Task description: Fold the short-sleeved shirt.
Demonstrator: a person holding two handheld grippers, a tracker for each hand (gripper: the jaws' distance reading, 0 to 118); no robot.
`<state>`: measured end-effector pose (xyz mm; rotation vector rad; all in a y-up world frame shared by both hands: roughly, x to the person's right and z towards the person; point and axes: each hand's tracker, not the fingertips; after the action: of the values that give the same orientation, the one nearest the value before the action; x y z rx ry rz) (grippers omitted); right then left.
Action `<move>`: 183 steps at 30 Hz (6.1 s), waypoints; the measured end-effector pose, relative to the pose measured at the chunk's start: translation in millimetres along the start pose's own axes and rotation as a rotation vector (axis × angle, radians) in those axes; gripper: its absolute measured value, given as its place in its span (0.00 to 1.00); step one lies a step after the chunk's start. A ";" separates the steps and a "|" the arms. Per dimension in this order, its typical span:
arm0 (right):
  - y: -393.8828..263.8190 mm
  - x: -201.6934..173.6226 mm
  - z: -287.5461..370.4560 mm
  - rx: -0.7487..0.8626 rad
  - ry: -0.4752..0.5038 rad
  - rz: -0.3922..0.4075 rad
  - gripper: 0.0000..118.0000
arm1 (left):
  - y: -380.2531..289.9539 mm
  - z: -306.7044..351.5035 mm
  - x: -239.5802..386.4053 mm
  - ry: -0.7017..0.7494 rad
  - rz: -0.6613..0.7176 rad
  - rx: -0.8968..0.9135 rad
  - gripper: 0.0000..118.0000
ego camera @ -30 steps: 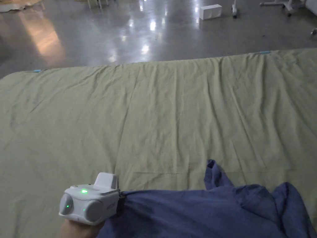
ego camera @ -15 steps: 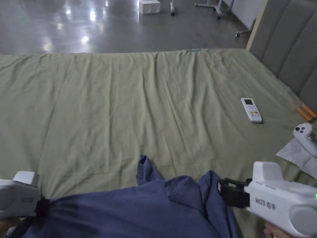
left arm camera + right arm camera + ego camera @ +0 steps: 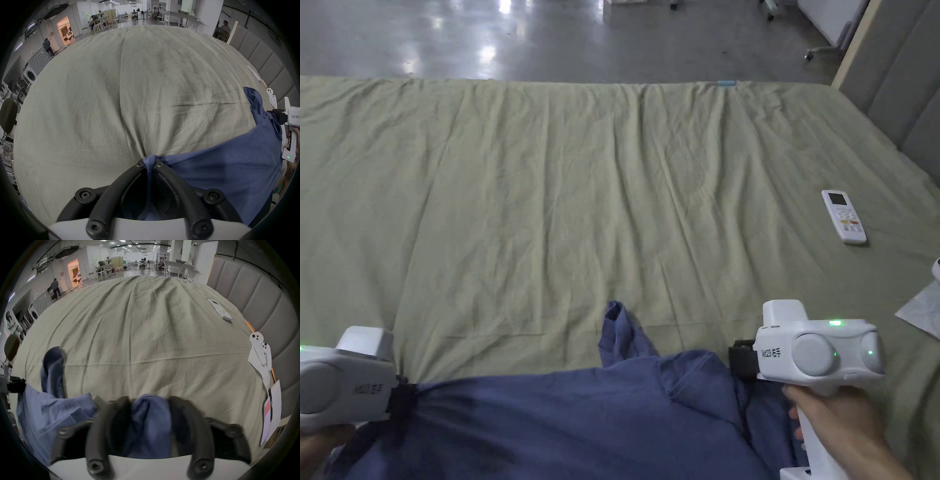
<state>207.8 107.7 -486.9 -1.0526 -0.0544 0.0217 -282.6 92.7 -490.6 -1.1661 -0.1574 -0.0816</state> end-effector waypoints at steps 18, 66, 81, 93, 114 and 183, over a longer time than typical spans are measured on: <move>-14.9 45.1 253.9 0.584 0.155 -0.198 0.06 | -89.8 262.8 -44.2 -0.156 0.034 0.704 0.04; 151.5 -25.3 557.0 1.144 -0.022 0.046 0.06 | -2.5 528.2 -103.5 0.005 0.157 1.194 0.04; 228.7 -55.3 486.3 1.096 0.013 0.081 0.06 | 86.4 466.1 -120.6 0.024 0.166 1.134 0.04; 297.6 -70.6 414.7 1.081 -0.102 0.058 0.06 | 175.2 381.6 -157.7 -0.024 0.250 1.098 0.04; 263.5 -75.9 272.9 0.867 0.060 -0.038 0.06 | 142.5 268.8 -144.6 -0.107 0.274 0.995 0.04; -211.3 -93.3 350.7 0.839 0.135 0.059 0.13 | -280.7 369.7 61.1 0.304 -0.118 1.077 0.15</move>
<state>93.5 303.2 -133.3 -0.2152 0.1029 0.0238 -293.2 323.6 -83.5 -0.0619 0.0131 -0.2413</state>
